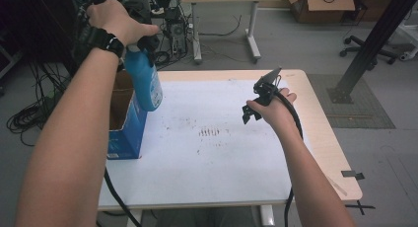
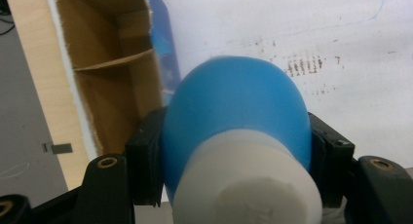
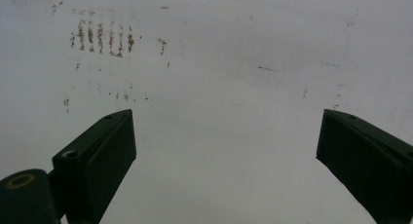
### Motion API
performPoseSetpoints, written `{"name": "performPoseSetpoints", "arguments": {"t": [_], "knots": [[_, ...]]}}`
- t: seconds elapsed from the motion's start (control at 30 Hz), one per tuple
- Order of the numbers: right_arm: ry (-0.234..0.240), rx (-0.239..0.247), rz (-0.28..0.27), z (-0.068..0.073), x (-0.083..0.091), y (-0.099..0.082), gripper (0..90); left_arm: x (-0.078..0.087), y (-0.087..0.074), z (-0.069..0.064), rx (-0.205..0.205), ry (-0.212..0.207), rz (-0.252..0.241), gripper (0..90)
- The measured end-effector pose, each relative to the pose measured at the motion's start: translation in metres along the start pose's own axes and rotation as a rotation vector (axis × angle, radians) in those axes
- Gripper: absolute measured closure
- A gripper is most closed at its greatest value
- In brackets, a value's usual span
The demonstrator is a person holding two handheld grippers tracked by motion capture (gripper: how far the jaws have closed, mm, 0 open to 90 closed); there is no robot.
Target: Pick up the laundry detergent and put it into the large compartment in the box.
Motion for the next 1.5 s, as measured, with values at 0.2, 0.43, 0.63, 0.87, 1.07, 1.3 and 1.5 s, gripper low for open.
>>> {"name": "performPoseSetpoints", "arguments": {"t": [0.2, 0.43, 0.63, 0.87, 1.07, 1.3, 1.5], "knots": [[-0.011, 0.004, 0.008, 0.001, -0.003, 0.000, 7.5, 0.012, -0.004, 0.025, 0.023, 0.008, -0.013, 37.4], [-0.014, -0.001, 0.007, 0.000, -0.003, 0.001, 7.5, 0.023, -0.013, 0.058, 0.056, 0.052, -0.020, 37.4], [-0.013, -0.006, 0.009, -0.002, -0.003, 0.000, 7.5, 0.024, -0.019, 0.079, 0.088, 0.069, -0.023, 37.4], [-0.017, -0.012, 0.012, -0.004, -0.002, -0.001, 7.5, 0.020, -0.024, 0.091, 0.099, 0.053, -0.022, 37.4], [-0.016, -0.011, 0.013, -0.003, -0.003, -0.002, 7.5, 0.008, -0.027, 0.099, 0.107, 0.043, -0.017, 37.4], [-0.016, -0.010, 0.014, -0.004, -0.004, -0.003, 7.5, -0.012, -0.032, 0.108, 0.114, 0.031, 0.005, 37.4], [-0.015, -0.010, 0.018, -0.002, -0.006, -0.004, 7.5, -0.032, -0.036, 0.114, 0.120, 0.015, 0.029, 37.4]]}}
Point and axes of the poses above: each handheld gripper's, and its own axes: x roughly backward along the jaws, y roughly out of its top, z roughly to its left, the point moved 6 cm from there along -x, roughly forward along the jaws, and after that the axes turned 10 degrees about -y, right-handed, at the moved point
